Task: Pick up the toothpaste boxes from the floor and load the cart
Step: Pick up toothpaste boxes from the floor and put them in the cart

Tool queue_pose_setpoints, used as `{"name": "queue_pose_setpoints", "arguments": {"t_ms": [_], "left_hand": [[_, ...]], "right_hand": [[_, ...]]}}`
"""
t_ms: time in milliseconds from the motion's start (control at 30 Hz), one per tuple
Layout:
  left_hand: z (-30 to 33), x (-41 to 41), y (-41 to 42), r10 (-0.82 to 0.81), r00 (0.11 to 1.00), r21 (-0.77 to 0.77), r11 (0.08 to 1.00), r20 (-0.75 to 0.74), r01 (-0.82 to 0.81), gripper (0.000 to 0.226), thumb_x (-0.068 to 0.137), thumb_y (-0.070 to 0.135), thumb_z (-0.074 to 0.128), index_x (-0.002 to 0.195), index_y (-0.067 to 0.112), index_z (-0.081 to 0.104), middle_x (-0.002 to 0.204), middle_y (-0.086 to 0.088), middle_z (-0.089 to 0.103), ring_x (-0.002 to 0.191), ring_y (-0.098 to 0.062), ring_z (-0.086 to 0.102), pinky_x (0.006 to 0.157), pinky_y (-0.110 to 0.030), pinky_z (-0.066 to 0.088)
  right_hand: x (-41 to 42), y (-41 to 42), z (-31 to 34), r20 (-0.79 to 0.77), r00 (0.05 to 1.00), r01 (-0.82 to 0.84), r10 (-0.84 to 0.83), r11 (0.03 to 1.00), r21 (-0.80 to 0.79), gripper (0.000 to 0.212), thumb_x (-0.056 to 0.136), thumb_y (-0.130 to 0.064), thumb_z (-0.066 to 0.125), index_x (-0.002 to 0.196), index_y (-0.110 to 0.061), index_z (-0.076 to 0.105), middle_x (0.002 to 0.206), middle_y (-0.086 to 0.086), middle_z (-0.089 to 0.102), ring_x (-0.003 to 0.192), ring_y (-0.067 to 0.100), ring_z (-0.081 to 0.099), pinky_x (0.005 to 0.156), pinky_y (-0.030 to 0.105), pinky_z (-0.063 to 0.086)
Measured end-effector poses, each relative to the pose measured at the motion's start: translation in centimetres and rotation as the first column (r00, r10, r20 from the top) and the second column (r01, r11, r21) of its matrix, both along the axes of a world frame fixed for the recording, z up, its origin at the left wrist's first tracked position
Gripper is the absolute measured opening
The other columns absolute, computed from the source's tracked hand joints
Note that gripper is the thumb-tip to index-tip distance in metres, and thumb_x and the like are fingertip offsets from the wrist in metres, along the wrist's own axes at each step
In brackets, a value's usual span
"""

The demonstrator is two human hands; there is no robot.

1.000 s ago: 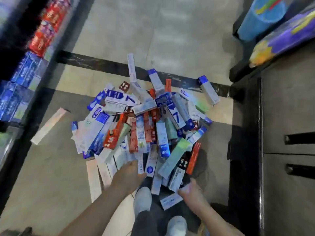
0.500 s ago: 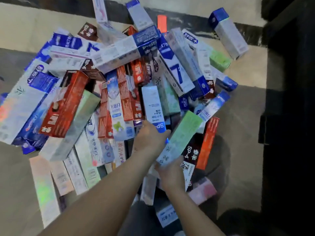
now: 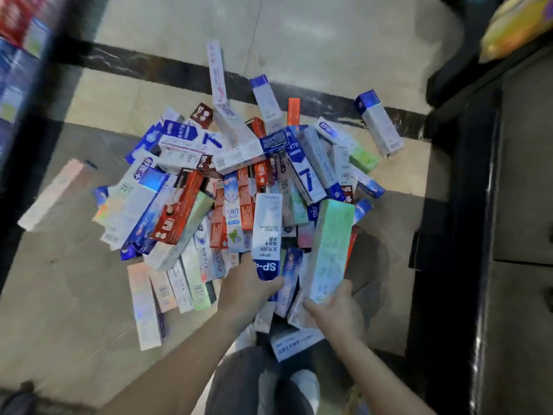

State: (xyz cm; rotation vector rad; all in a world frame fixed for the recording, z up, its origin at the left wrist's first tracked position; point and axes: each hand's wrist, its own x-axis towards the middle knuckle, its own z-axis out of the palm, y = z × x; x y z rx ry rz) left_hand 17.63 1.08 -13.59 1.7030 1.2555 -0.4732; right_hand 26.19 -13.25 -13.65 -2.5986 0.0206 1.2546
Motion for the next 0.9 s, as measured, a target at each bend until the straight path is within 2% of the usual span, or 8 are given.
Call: {"name": "queue_pose_setpoints", "arguments": {"t_ms": [67,167,333,500,633,733,833,900], "left_hand": [[5.5,-1.0,0.2,0.016,1.000,0.009,1.000,-0.001,-0.016,0.055,0.076,0.043,0.071,0.121,0.025,0.045,0.109,0.005,0.064,0.094,-0.018,0.063,0.073,-0.027,0.050],[14.1,-2.6,0.2,0.070,0.998,0.035,0.997,-0.005,-0.070,0.058,0.079,0.039,0.072,0.126,0.019,0.045,0.118,-0.002,0.064,0.096,-0.019,0.061,0.073,-0.024,0.043],[27.6,-6.1,-0.1,0.112,0.993,0.118,0.986,0.040,-0.116,0.056,0.077,0.040,0.072,0.122,0.015,0.049,0.116,-0.005,0.066,0.101,-0.023,0.062,0.073,-0.027,0.046],[39.7,-11.1,-1.9,0.205,0.970,0.245,0.941,0.129,-0.232,0.053,0.076,0.039,0.073,0.118,0.014,0.053,0.114,-0.005,0.065,0.098,-0.022,0.061,0.070,-0.027,0.042],[46.8,-16.6,-4.2,0.316,0.926,0.307,0.878,0.205,-0.367,0.049,0.077,0.041,0.072,0.117,0.016,0.059,0.110,-0.001,0.067,0.090,-0.017,0.061,0.067,-0.023,0.038],[50.7,-21.2,-6.2,0.399,0.888,0.345,0.820,0.229,-0.457,0.041,0.078,0.038,0.074,0.111,0.016,0.065,0.103,-0.002,0.069,0.093,-0.019,0.064,0.065,-0.022,0.037],[53.4,-26.0,-7.9,0.492,0.821,0.369,0.735,0.289,-0.570,0.040,0.078,0.031,0.074,0.113,0.017,0.063,0.111,-0.004,0.068,0.101,-0.020,0.063,0.071,-0.023,0.040],[55.0,-29.5,-8.8,0.547,0.782,0.375,0.687,0.299,-0.623,0.040,0.078,0.033,0.073,0.113,0.016,0.062,0.113,-0.004,0.067,0.095,-0.019,0.061,0.072,-0.023,0.040]], "right_hand": [[1.0,0.1,5.6,0.018,0.997,-0.072,0.072,0.997,0.014,0.054,0.074,-0.045,0.071,0.100,-0.021,0.031,0.087,-0.005,0.055,0.075,0.020,0.060,0.061,0.033,0.049],[1.9,0.4,14.7,0.041,0.977,-0.209,0.209,0.978,0.010,0.051,0.077,-0.047,0.067,0.101,-0.021,0.030,0.087,-0.005,0.055,0.072,0.020,0.056,0.057,0.031,0.041],[1.3,0.3,28.3,0.106,0.915,-0.395,0.390,0.918,0.036,0.051,0.076,-0.044,0.064,0.105,-0.018,0.030,0.093,-0.001,0.059,0.089,0.028,0.063,0.065,0.033,0.043],[-1.0,-0.7,39.8,0.219,0.826,-0.550,0.520,0.828,0.109,0.054,0.079,-0.044,0.067,0.107,-0.015,0.031,0.098,0.003,0.059,0.094,0.028,0.062,0.067,0.034,0.043],[-3.9,-1.1,45.6,0.264,0.781,-0.619,0.565,0.757,0.210,0.076,0.075,-0.047,0.070,0.132,-0.014,0.033,0.106,0.004,0.062,0.093,0.027,0.060,0.066,0.033,0.044],[-6.9,-0.5,48.2,0.292,0.717,-0.696,0.633,0.661,0.279,0.077,0.060,-0.058,0.066,0.124,-0.023,0.042,0.108,0.003,0.064,0.091,0.025,0.064,0.069,0.036,0.051],[-10.7,1.3,49.4,0.314,0.647,-0.761,0.695,0.559,0.329,0.085,0.054,-0.064,0.063,0.125,-0.023,0.042,0.107,0.002,0.065,0.094,0.026,0.065,0.075,0.037,0.054],[-14.4,2.5,51.4,0.340,0.587,-0.804,0.735,0.483,0.346,0.088,0.051,-0.066,0.062,0.126,-0.023,0.044,0.113,0.003,0.065,0.100,0.025,0.064,0.082,0.041,0.055]]}}
